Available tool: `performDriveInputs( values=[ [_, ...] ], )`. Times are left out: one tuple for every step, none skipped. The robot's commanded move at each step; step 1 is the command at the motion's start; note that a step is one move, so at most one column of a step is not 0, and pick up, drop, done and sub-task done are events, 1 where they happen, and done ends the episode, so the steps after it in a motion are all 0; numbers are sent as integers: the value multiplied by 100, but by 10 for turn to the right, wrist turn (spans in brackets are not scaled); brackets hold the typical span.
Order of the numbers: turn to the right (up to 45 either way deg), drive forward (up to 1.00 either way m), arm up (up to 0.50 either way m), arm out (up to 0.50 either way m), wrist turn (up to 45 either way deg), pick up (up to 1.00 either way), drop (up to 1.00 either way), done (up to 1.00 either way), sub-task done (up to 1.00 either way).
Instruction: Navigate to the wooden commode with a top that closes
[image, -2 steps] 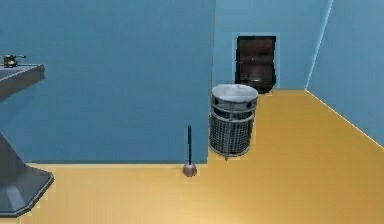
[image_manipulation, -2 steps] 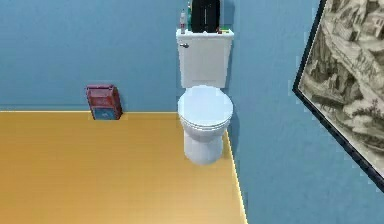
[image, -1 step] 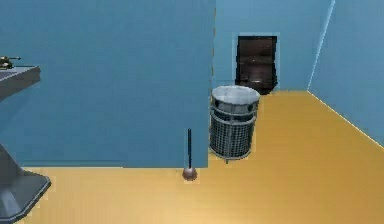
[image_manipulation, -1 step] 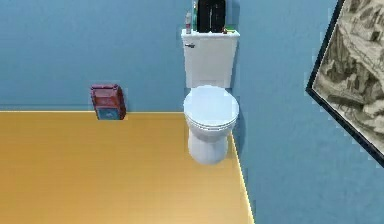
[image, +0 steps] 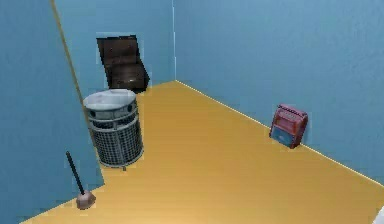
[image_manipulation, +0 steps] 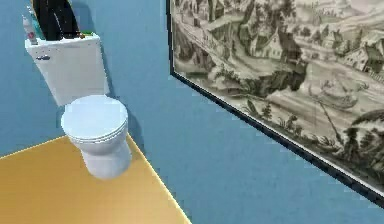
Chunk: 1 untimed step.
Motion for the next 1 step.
performDriveInputs(
  values=[
    [0,100,0,0,0,0,0,0,0]
  ],
)
